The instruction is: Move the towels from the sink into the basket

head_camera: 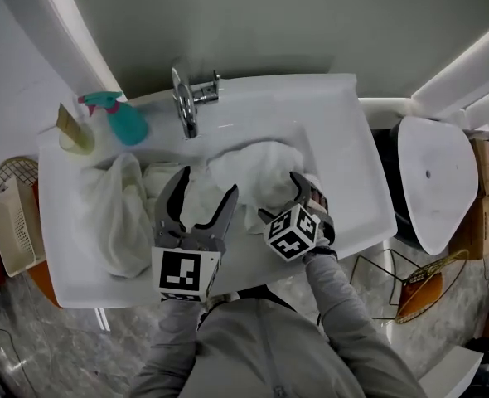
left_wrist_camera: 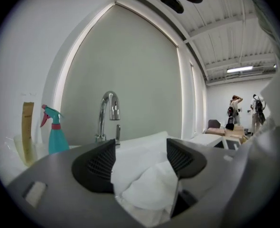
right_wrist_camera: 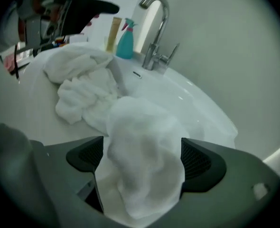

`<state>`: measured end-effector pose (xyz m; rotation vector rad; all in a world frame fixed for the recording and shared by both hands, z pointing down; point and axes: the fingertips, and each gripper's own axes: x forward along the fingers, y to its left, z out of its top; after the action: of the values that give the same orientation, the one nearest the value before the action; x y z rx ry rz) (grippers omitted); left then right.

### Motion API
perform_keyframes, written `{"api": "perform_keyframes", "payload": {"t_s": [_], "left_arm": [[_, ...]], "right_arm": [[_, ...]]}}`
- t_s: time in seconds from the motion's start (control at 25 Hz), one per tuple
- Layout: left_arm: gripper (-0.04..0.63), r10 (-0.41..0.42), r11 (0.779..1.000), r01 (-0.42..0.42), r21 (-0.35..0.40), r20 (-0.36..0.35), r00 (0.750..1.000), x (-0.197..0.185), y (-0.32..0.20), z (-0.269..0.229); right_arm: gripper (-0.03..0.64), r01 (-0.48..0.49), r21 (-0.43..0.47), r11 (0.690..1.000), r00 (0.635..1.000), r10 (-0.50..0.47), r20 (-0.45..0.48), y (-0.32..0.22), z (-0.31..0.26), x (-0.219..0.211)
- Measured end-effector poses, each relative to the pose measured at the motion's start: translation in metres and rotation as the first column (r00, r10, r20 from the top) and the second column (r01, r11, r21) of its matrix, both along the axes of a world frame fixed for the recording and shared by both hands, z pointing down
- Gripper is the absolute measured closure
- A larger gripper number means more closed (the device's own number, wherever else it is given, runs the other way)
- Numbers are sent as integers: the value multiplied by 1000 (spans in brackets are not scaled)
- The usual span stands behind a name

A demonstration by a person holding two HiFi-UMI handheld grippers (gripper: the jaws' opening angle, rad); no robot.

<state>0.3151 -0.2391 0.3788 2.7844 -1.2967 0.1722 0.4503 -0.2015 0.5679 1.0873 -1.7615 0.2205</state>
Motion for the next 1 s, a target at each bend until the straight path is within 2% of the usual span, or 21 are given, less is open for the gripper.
{"api": "perform_keyframes", "payload": {"t_s": [0.08, 0.2, 0.4, 0.52, 0.72, 0.8, 0.88, 0.96, 1.0], "left_arm": [[227, -6, 1000, 6, -28, -4, 1000, 4, -6, 4], [227, -18, 998, 18, -62, 4, 1000, 5, -15, 9], [227, -55, 997, 54, -61, -7, 998, -3, -26, 14], [228, -74, 994, 74, -75, 3, 997, -10, -29, 14], [227, -107, 992, 107, -68, -1, 994, -24, -32, 11], [228, -122, 990, 121, -70, 1, 993, -30, -33, 11], [227, -136, 988, 136, -72, 1, 991, -35, -34, 12], [227, -142, 987, 142, -73, 2, 990, -37, -33, 13], [227, -142, 987, 141, -72, 3, 990, -36, -33, 13]], "right_arm": [[104, 80, -97, 992, 986, -93, -135, -2, 23, 4], [61, 182, -227, 957, 925, -245, -291, -7, 51, 13], [38, 356, -342, 869, 802, -472, -365, -24, 78, 8], [37, 406, -431, 806, 755, -562, -339, -26, 91, 5], [40, 449, -568, 690, 737, -645, -201, -22, 107, 1], [43, 462, -586, 666, 731, -660, -173, -22, 109, 0], [55, 455, -604, 654, 728, -664, -170, -20, 109, -1], [127, 445, -633, 633, 716, -676, -172, -13, 107, -2], [191, 443, -646, 621, 710, -684, -170, -9, 106, -3]]}}
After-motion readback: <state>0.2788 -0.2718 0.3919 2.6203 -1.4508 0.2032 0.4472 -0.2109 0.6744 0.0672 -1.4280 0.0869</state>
